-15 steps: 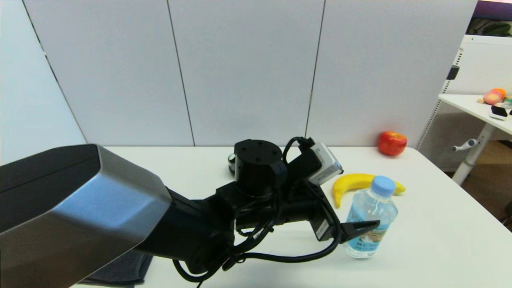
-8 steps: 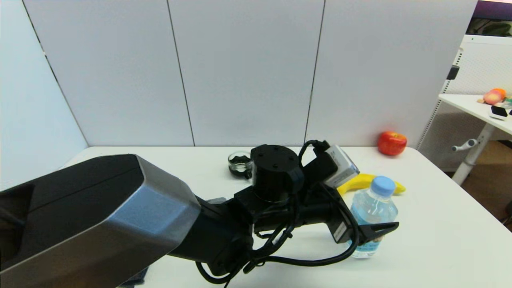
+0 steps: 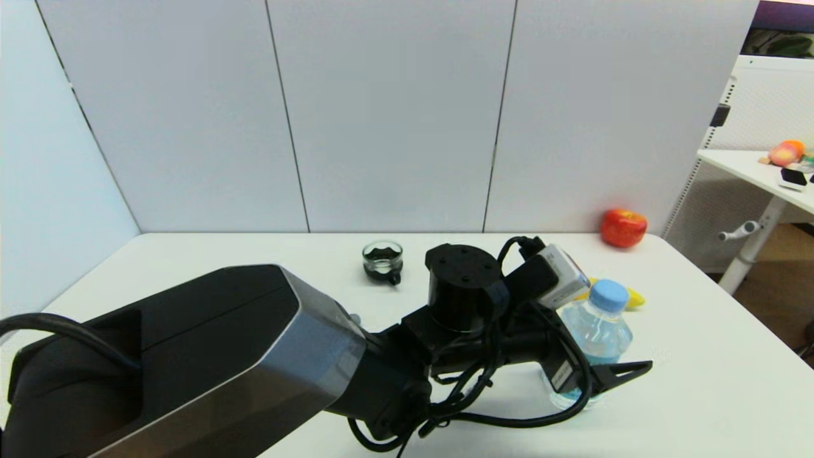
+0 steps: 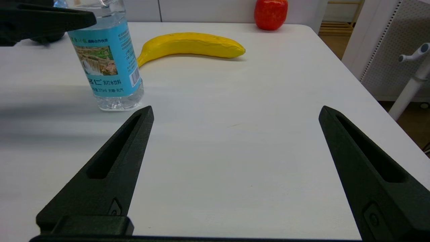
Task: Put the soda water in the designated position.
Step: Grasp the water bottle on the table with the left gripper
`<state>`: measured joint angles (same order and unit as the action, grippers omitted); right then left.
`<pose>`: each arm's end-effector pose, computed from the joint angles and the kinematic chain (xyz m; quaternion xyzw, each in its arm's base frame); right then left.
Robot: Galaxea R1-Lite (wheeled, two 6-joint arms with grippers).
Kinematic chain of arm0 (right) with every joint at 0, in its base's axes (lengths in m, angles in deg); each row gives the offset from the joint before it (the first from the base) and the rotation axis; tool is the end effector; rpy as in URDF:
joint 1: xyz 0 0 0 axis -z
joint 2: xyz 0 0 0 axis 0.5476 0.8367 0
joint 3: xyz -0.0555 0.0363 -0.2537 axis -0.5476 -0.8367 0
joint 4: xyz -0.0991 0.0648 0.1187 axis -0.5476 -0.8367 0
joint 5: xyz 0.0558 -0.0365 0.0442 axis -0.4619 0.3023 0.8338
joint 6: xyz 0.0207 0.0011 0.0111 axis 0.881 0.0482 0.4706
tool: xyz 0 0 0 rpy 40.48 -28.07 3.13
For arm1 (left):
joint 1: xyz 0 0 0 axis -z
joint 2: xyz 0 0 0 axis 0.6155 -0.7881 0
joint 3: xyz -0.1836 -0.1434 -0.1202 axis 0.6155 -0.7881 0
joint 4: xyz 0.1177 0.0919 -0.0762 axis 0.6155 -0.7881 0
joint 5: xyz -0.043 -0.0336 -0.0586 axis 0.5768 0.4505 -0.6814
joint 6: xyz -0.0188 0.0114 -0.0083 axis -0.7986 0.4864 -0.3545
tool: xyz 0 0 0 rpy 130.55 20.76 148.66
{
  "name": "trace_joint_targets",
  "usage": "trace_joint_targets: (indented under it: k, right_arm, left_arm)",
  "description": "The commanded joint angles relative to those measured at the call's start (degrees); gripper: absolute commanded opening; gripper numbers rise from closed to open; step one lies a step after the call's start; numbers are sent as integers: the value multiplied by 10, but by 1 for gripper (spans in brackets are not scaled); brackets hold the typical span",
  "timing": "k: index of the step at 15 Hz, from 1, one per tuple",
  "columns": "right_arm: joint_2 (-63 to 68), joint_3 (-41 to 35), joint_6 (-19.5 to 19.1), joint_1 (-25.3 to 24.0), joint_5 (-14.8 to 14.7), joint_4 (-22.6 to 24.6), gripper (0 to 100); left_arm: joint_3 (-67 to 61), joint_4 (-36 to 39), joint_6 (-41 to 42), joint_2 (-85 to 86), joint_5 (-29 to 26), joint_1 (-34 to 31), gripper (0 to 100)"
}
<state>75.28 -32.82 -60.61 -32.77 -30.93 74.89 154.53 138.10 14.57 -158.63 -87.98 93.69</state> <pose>-0.0091 0.0002 0.0760 -0.0091 -0.0026 0.0013 1.0000 0.2265 -0.3510 0.1119 0.0523 -0.0568 -0.6579 0.7491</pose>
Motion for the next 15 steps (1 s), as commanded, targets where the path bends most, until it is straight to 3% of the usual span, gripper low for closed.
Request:
trace_joint_targets:
  k: [1,6,15]
  right_arm:
    - [0,0,0,0,0,0,100]
    - [0,0,0,0,0,0,100]
    - [0,0,0,0,0,0,100]
  left_arm:
    - [10,17,-10,-16,-1,0,100]
    - [30,56,-42,-37,1,1,100]
    - [43,57,-49,-55,1,1,100]
